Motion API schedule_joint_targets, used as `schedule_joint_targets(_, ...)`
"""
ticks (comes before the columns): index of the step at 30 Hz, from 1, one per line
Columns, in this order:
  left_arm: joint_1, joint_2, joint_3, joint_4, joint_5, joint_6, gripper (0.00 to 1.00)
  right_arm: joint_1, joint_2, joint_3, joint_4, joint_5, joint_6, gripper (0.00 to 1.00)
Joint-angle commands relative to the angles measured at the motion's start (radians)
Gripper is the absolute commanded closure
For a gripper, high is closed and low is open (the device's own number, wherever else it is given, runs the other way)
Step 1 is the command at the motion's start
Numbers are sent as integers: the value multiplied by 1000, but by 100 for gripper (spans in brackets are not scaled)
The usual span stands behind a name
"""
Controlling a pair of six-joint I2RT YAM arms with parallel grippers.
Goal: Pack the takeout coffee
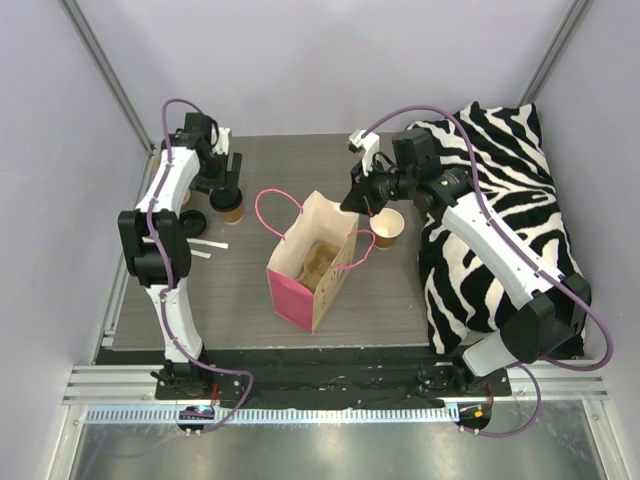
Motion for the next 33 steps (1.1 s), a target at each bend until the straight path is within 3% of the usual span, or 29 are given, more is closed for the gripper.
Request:
schedule_joint_targets(1, -2, 15, 33, 33, -7, 11, 18, -3, 11, 28, 19, -4, 0, 99)
schedule_joint_targets(14, -12, 12, -18, 48, -11, 19, 19, -6, 23, 35, 20, -7, 3, 99)
schedule_joint_targets(22, -28, 20, -35, 57, -34, 39, 25, -8, 28, 38, 20, -9, 4, 99)
schedule_joint_targets(33, -26, 26, -20, 44, -37, 46, 19, -8, 35, 42, 17, -14, 4, 99)
